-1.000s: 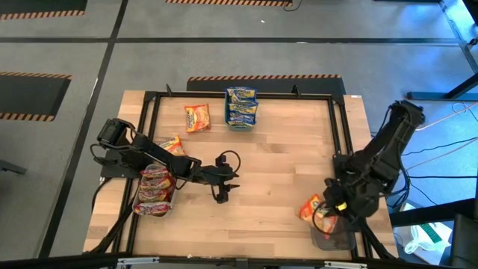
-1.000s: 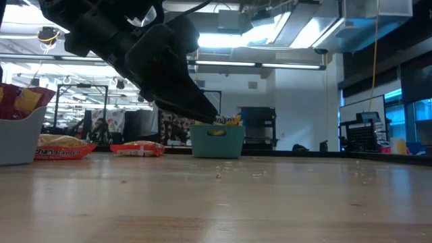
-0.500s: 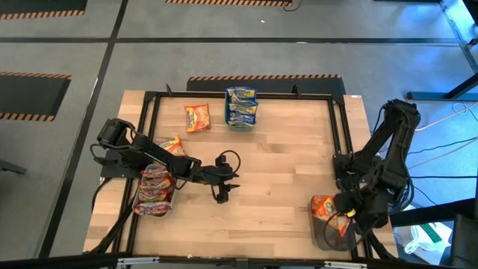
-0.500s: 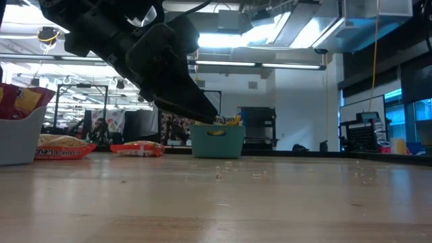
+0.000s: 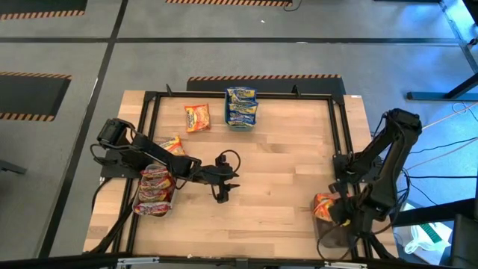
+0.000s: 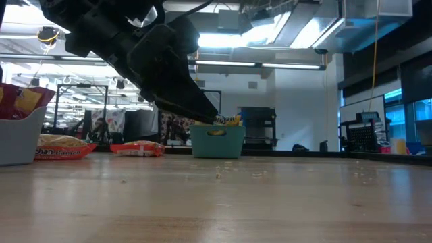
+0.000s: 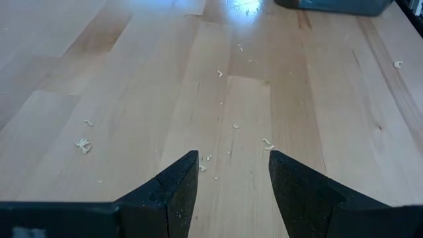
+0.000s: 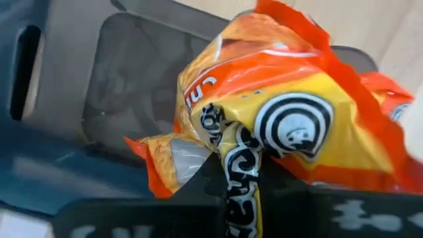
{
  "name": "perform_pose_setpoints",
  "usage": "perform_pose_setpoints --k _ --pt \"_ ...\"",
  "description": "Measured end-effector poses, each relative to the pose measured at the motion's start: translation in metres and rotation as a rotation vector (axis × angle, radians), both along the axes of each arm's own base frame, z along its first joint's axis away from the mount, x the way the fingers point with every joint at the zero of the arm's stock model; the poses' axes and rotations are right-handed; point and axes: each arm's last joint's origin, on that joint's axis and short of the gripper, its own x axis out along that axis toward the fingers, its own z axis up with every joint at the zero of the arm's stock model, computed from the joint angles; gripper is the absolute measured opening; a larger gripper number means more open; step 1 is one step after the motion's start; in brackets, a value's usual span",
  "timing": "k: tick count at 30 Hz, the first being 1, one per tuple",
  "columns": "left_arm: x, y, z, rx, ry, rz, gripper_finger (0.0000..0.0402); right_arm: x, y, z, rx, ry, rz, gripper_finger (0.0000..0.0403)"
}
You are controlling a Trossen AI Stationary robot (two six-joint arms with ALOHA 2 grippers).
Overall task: Sort Maruchan noodles
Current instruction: Put the orange noodle pack into the black bin
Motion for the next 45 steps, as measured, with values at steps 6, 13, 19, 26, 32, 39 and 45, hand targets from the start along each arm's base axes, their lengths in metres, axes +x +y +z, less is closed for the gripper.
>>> perform_pose_setpoints --k 6,13,19,26,32,39,45 --pt "0.000 0.000 0.000 -0.001 0.000 0.001 0.0180 0.001 0.000 0.020 -0.031 -0.020 0.015 0.0011" --pt "0.000 0.000 0.000 -0.001 0.000 0.001 0.0180 -0.001 -0.004 0.038 -0.067 0.019 0.023 0.0013" --pt "0.000 0.001 0.000 0.001 0.001 0.002 0.0180 0.001 0.001 0.030 -0.098 0.051 0.098 0.0014" --pt "0.000 0.001 0.000 0.002 0.001 0.001 0.0180 0.010 0.017 0.010 -0.201 0.010 0.120 0.0014" --pt "0.000 0.001 0.000 0.001 0.001 0.001 0.0180 0.017 0.028 -0.014 -0.285 0.067 0.022 0.0014" --pt "0.000 0.001 0.000 0.001 0.001 0.001 0.0180 0.019 0.032 -0.030 -0.371 0.126 -0.052 0.0015" --pt "0.000 0.000 0.000 -0.003 0.002 -0.003 0.0180 0.017 0.031 -0.031 -0.390 0.146 -0.117 0.0046"
